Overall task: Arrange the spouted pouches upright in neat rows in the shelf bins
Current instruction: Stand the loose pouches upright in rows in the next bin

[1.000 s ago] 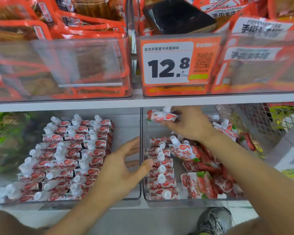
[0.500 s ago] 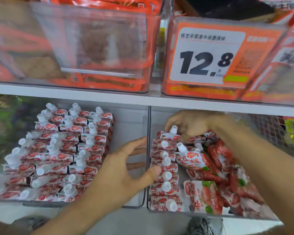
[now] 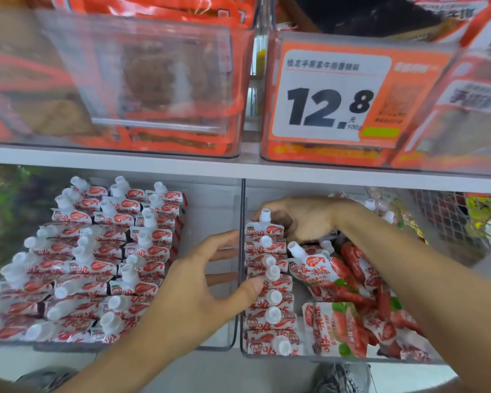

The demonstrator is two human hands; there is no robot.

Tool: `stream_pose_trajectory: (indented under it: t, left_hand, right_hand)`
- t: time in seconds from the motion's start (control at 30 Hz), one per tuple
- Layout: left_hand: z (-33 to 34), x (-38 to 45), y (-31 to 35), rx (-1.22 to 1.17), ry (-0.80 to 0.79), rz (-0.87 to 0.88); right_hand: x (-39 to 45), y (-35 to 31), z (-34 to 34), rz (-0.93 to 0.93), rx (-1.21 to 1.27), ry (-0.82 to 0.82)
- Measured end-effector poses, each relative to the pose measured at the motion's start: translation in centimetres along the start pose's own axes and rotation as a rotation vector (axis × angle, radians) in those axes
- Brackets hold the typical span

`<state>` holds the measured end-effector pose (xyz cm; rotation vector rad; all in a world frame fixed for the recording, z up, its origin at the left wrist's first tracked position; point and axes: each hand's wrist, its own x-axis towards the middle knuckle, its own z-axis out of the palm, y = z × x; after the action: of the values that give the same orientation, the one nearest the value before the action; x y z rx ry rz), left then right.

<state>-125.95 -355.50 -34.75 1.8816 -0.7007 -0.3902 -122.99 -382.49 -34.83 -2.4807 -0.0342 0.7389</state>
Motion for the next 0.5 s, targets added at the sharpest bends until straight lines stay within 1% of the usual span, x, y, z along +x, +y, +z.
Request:
stream_pose_trajectory:
  t: [0.07, 0.13, 0.17, 0.23, 0.27, 0.3, 0.37, 0.43, 0.5]
  left_hand:
    - [0.0, 0.0, -0.1, 0.022, -0.001, 0.006]
    - [0.0, 0.0, -0.1, 0.017, 0.0, 0.007]
    - [0.1, 0.0, -0.1, 0.007, 0.001, 0.005]
    - [0.1, -0.2, 0.1, -0.028, -0.003, -0.002]
    - [0.2, -0.3, 0.2, -0.041, -0.006, -0.004]
    - [0.2, -0.3, 0.2, -0.049, -0.006, -0.006]
    - [0.2, -0.4, 0.2, -0.06, -0.004, -0.011]
    - [0.3, -0.4, 0.2, -0.064, -0.003, -0.011]
    - [0.4, -0.5, 0.1, -0.062, 0.001, -0.008]
  right_hand:
    - [-0.1, 0.1, 0.0, 0.017, 0.002, -0.014]
    - [-1.3, -0.3, -0.3, 0.039, -0.015, 0.047]
    - [-2.3, -0.7, -0.5, 0.061, -0.017, 0.129]
    - [-4.7, -1.5, -0.6, 0.045, -0.012, 0.362]
    - [-6.2, -1.8, -0.3, 0.018, -0.023, 0.448]
    - [-7.5, -2.2, 0.2, 0.001, -0.037, 0.483]
    - [-9.5, -2.5, 1.6, 0.03, -0.098, 0.415]
    - [-10.1, -2.1, 3.6, 0.078, -0.286, 0.35]
    - [-10.2, -2.0, 4.9, 0.062, -0.441, 0.397]
